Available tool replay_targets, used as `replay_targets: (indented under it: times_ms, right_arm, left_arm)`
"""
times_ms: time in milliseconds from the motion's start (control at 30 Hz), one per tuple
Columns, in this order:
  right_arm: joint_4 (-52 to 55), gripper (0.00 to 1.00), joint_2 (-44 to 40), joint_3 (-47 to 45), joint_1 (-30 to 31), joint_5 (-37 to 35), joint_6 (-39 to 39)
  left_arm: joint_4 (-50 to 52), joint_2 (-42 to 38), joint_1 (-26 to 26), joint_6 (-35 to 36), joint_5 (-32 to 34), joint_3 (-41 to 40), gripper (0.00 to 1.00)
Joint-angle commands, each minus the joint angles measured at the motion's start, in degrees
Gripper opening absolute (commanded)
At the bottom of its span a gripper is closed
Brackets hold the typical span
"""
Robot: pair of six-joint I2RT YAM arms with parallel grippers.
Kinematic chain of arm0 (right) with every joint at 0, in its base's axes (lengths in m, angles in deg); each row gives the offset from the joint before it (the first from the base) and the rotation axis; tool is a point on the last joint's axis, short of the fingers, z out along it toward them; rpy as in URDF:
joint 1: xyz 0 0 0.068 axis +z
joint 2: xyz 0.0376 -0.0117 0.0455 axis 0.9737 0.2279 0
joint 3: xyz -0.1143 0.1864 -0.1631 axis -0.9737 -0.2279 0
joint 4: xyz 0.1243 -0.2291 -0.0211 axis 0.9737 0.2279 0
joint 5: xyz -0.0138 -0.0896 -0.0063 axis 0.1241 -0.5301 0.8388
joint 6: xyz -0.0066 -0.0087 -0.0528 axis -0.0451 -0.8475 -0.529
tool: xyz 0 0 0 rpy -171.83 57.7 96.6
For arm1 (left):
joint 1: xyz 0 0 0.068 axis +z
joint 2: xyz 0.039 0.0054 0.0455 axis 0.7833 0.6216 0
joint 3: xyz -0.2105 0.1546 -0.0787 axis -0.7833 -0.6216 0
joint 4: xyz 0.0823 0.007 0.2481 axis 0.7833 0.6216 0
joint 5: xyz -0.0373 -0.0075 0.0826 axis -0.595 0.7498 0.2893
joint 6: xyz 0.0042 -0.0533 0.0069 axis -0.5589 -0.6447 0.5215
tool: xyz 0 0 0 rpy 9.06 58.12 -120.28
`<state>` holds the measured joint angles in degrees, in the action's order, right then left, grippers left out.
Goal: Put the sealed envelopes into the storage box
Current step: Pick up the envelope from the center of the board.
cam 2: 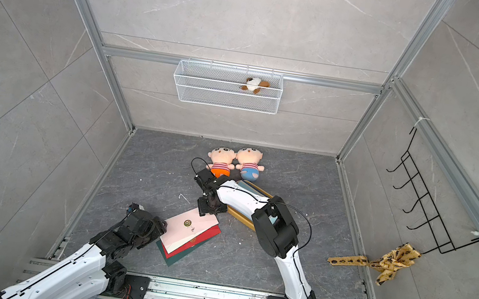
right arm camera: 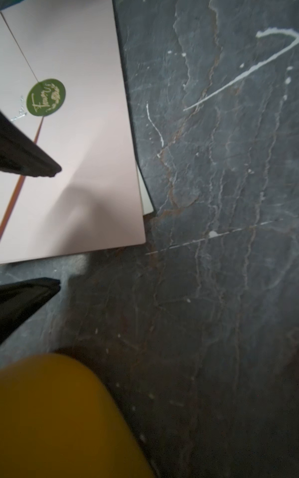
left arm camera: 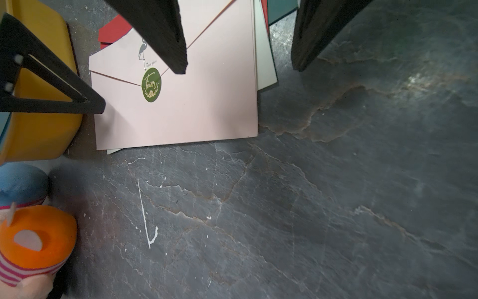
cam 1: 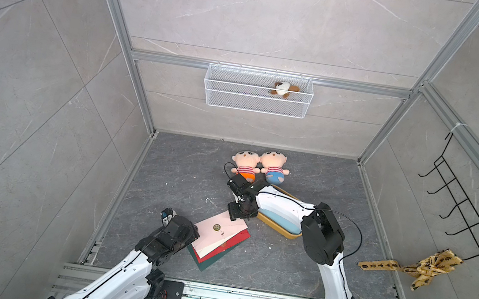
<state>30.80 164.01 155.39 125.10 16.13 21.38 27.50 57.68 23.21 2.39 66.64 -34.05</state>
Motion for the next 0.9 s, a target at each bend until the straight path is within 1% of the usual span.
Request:
replay_targets:
  times_ms: [0,267,600,733,867]
  right_arm:
    - [0.61,0.66,1.07,0.84,0.29,2.91,1.59]
    - [-0.68,0.65,0.81,0.84,0.99,6.95,2.23]
    - [-3.43,0.62,-0.69,0.19,1.07,12.55,2.15]
    - [-3.58,0.62,-0.95,0.13,1.05,12.96,2.3]
    - [-4.65,0.6,-1.71,-0.31,1.07,14.92,2.85]
  left_arm:
    - [-0.95,-0.69,-0.16,-0.58,-0.84,-0.2,0.69]
    - [-0.82,-0.53,-0.13,-0.81,-0.32,-0.94,0.69]
    - [0.21,-0.44,-0.12,-1.8,0.37,-1.15,0.7]
    - [0.32,-0.27,-0.13,-2.01,0.43,-1.27,0.7]
    - [0.23,-0.17,-0.17,-1.94,0.45,-1.08,0.7]
